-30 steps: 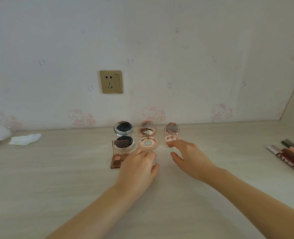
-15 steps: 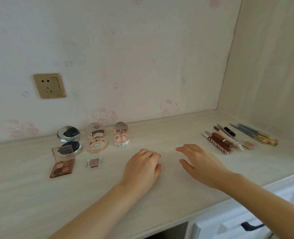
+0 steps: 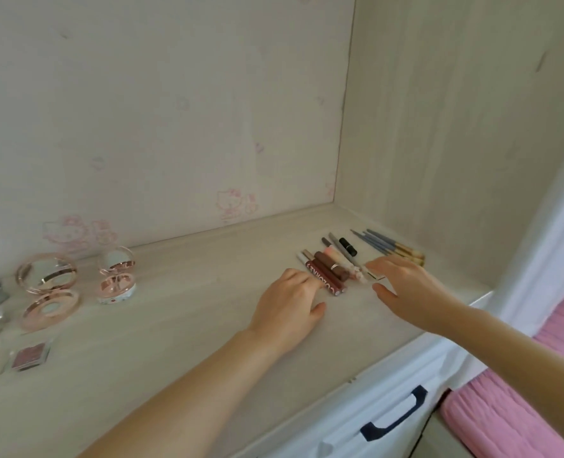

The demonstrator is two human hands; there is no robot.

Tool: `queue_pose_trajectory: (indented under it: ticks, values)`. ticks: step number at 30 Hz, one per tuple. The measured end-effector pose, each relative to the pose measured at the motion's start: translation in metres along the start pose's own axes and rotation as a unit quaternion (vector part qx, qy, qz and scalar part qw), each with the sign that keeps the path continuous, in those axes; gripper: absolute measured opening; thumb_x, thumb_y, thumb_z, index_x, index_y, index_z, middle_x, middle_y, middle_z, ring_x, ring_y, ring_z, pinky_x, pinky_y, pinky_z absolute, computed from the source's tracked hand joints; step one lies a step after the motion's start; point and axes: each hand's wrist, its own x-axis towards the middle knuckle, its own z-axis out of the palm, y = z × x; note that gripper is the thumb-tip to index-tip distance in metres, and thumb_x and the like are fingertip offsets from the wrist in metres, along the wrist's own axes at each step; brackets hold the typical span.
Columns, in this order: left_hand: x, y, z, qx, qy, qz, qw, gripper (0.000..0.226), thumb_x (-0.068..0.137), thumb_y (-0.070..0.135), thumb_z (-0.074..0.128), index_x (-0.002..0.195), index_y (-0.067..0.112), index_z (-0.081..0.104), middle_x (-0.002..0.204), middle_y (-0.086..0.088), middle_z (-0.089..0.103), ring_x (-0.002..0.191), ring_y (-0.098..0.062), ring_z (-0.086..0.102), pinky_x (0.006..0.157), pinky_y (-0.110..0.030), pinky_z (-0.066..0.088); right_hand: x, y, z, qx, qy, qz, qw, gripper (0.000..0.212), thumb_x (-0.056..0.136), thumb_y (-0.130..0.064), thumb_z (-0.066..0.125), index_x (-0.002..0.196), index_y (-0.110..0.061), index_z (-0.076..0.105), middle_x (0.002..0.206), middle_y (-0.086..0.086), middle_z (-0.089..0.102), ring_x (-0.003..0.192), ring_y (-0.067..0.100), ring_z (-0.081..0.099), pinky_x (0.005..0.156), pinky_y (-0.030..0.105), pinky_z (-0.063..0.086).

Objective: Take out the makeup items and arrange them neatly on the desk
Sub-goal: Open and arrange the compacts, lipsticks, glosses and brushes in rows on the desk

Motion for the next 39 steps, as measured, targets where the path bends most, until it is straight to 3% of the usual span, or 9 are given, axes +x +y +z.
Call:
queue_pose_trajectory:
  ticks: [6, 11, 16, 20, 23, 27, 31, 35, 39]
  values:
    - [0.051, 0.029, 0.030, -0.031, -0.013, 0.020, 0.999, 0.031, 0.085, 0.031, 0.061, 0.112, 0.017, 0.065, 0.117, 0.001, 0.062, 0.120, -0.016, 0.043, 0.097, -0.028, 0.038, 0.024, 0.045, -0.005, 0.004, -0.067, 0.058, 0.996, 0.050, 0.089, -0.014, 0.057, 0.139, -0.015, 0.046, 0.142, 0.005, 0.048, 0.133, 0.022, 0.043, 0.110, 0.032, 0.033]
    - [0.081, 0.040, 0.048, -0.018, -0.043, 0.005, 0.999, 0.031, 0.087, 0.032, 0.060, 0.107, 0.009, 0.065, 0.109, -0.008, 0.064, 0.114, -0.025, 0.046, 0.091, -0.034, 0.042, 0.047, 0.051, -0.007, 0.033, -0.142, 0.100, 0.984, 0.066, 0.083, -0.012, 0.062, 0.144, -0.019, 0.038, 0.144, -0.001, 0.046, 0.133, 0.018, 0.043, 0.108, 0.028, 0.034]
    - [0.101, 0.044, 0.056, -0.008, -0.046, -0.013, 0.999, 0.034, 0.088, 0.033, 0.060, 0.110, 0.007, 0.065, 0.109, -0.011, 0.065, 0.114, -0.028, 0.047, 0.091, -0.040, 0.042, 0.056, 0.050, -0.004, -0.027, -0.184, 0.077, 0.980, 0.058, 0.081, -0.018, 0.059, 0.136, -0.029, 0.047, 0.135, -0.008, 0.054, 0.128, 0.018, 0.045, 0.105, 0.038, 0.038]
    - [0.105, 0.049, 0.059, 0.009, -0.064, -0.005, 0.998, 0.027, 0.091, 0.028, 0.058, 0.105, 0.005, 0.061, 0.101, -0.016, 0.065, 0.103, -0.034, 0.049, 0.073, -0.038, 0.037, 0.057, 0.045, -0.006, -0.032, -0.184, 0.047, 0.981, 0.028, 0.081, -0.014, 0.054, 0.103, -0.029, 0.062, 0.105, -0.007, 0.065, 0.105, 0.020, 0.058, 0.089, 0.039, 0.049]
    - [0.103, 0.051, 0.061, 0.011, -0.058, -0.007, 0.998, 0.026, 0.091, 0.027, 0.058, 0.105, 0.004, 0.059, 0.098, -0.018, 0.065, 0.098, -0.034, 0.048, 0.067, -0.036, 0.028, 0.055, 0.048, -0.008, -0.018, -0.171, 0.058, 0.983, 0.033, 0.086, -0.021, 0.057, 0.118, -0.027, 0.062, 0.114, -0.007, 0.062, 0.110, 0.017, 0.054, 0.092, 0.030, 0.044]
    - [0.102, 0.055, 0.058, -0.019, -0.066, -0.005, 0.998, 0.029, 0.089, 0.026, 0.061, 0.108, 0.005, 0.057, 0.099, -0.018, 0.062, 0.097, -0.031, 0.046, 0.068, -0.035, 0.031, 0.050, 0.054, -0.007, 0.013, -0.163, 0.061, 0.985, 0.037, 0.086, -0.024, 0.063, 0.123, -0.025, 0.059, 0.116, -0.005, 0.060, 0.108, 0.015, 0.053, 0.084, 0.022, 0.037]
    - [0.098, 0.057, 0.048, -0.052, -0.072, -0.002, 0.996, 0.025, 0.087, 0.020, 0.061, 0.109, 0.007, 0.058, 0.100, -0.014, 0.060, 0.099, -0.028, 0.045, 0.070, -0.035, 0.035, 0.044, 0.057, -0.014, 0.041, -0.153, 0.060, 0.986, 0.041, 0.081, -0.029, 0.070, 0.121, -0.028, 0.060, 0.116, -0.009, 0.063, 0.105, 0.009, 0.058, 0.092, 0.027, 0.048]
    - [0.095, 0.058, 0.032, -0.128, -0.075, -0.019, 0.989, 0.045, 0.081, 0.028, 0.069, 0.122, 0.013, 0.056, 0.118, -0.006, 0.062, 0.113, -0.024, 0.050, 0.091, -0.035, 0.042, 0.036, 0.053, -0.029, 0.094, -0.137, 0.054, 0.985, 0.044, 0.077, -0.035, 0.076, 0.119, -0.031, 0.061, 0.112, -0.013, 0.062, 0.099, 0.003, 0.060, 0.084, 0.018, 0.047]
    - [0.087, 0.050, 0.009, -0.215, -0.050, -0.077, 0.972, 0.057, 0.074, 0.028, 0.075, 0.127, 0.020, 0.055, 0.120, 0.000, 0.063, 0.111, -0.015, 0.058, 0.088, -0.024, 0.045, 0.032, 0.034, -0.039, 0.142, -0.104, 0.039, 0.984, 0.041, 0.077, -0.033, 0.077, 0.115, -0.029, 0.063, 0.107, -0.012, 0.065, 0.094, 0.001, 0.063, 0.080, 0.014, 0.047]
